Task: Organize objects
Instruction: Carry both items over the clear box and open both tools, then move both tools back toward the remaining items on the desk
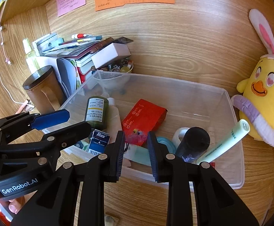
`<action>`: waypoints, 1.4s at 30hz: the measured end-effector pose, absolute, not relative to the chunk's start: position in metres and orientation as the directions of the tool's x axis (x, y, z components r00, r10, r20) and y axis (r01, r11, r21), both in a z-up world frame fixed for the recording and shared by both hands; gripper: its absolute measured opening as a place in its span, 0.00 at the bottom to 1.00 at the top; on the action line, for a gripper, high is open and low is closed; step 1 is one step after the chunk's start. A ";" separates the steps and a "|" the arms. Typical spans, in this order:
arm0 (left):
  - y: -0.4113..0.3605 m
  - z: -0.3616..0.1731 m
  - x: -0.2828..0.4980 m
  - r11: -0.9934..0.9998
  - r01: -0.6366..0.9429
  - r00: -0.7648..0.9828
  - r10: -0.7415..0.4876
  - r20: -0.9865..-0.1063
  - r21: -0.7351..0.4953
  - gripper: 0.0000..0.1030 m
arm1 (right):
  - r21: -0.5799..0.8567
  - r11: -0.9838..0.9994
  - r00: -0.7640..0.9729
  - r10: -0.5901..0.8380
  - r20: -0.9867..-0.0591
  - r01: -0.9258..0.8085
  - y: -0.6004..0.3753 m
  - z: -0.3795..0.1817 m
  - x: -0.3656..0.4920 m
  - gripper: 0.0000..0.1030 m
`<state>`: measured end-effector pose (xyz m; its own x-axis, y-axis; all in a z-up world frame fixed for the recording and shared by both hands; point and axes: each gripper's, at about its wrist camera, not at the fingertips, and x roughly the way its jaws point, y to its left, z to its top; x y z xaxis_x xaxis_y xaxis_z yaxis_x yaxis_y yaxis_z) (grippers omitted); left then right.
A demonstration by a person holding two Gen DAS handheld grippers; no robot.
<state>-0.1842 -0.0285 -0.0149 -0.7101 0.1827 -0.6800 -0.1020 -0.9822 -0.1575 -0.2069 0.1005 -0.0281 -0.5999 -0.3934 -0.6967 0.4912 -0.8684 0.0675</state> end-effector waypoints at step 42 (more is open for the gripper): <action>0.022 -0.054 -0.122 -0.960 -0.195 -0.569 0.277 -0.774 -0.200 0.86 | 0.058 -0.888 -0.560 -0.337 -0.757 0.456 0.190 -0.062 -0.116 0.49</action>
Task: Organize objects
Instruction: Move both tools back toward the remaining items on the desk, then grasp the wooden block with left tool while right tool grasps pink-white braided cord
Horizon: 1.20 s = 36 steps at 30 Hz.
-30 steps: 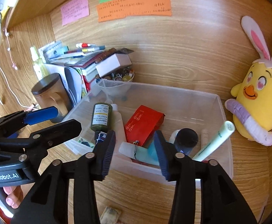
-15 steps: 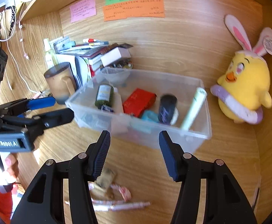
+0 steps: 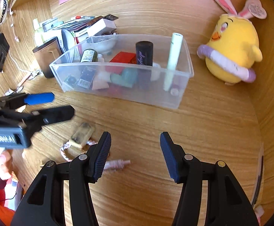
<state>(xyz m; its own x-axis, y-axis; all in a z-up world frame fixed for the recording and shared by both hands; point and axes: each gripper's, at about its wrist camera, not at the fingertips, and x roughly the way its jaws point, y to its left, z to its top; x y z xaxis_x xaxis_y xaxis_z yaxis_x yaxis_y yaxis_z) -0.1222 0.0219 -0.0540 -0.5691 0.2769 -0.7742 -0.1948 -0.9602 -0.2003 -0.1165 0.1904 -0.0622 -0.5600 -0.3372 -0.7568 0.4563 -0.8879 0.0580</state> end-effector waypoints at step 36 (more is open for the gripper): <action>0.005 -0.063 -0.116 -0.968 -0.167 -0.579 0.248 -0.776 -0.185 0.26 | 0.094 -0.824 -0.465 -0.405 -0.787 0.559 0.146 -0.081 -0.105 0.42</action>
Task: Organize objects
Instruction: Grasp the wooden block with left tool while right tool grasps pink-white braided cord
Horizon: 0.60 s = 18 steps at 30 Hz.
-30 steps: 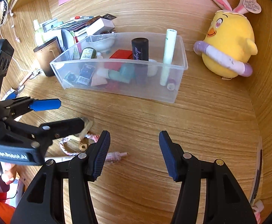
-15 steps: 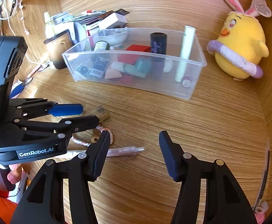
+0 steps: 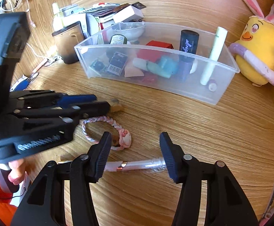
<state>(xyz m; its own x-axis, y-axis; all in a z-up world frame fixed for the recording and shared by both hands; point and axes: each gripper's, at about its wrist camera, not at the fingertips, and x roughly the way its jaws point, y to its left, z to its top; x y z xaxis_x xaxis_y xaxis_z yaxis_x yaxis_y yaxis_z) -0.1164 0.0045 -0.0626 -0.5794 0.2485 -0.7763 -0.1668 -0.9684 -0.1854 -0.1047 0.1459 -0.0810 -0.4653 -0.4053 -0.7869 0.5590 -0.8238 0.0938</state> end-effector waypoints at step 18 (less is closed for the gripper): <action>-0.017 -0.077 -0.116 -0.978 -0.152 -0.558 0.205 -0.804 -0.143 0.26 | 0.089 -0.847 -0.490 -0.386 -0.782 0.525 0.141 -0.076 -0.114 0.11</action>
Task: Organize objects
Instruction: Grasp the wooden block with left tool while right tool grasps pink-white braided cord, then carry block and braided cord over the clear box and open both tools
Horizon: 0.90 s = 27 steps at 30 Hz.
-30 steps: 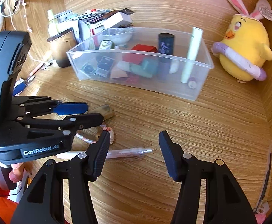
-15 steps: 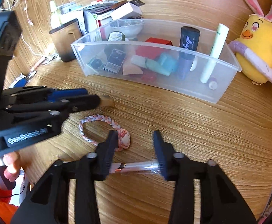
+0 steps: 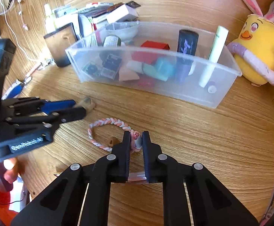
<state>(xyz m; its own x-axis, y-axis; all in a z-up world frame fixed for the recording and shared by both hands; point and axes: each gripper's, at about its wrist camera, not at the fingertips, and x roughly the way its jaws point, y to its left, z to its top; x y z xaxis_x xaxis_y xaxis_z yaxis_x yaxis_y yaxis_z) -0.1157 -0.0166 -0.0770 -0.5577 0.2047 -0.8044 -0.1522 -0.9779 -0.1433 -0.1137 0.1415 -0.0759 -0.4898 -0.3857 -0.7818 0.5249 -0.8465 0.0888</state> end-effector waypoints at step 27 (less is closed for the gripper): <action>-0.017 -0.016 -0.112 -0.974 -0.153 -0.704 0.224 -0.674 -0.164 0.23 | 0.134 -0.874 -0.643 -0.440 -0.626 0.468 0.162 -0.003 -0.124 0.11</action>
<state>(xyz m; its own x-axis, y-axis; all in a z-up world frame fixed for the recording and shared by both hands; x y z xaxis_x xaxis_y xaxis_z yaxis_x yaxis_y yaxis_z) -0.1116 -0.0168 -0.0156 -0.7042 0.2244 -0.6736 -0.1534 -0.9744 -0.1643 -0.1236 0.1621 -0.0029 -0.6434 -0.4404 -0.6262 0.4676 -0.8737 0.1340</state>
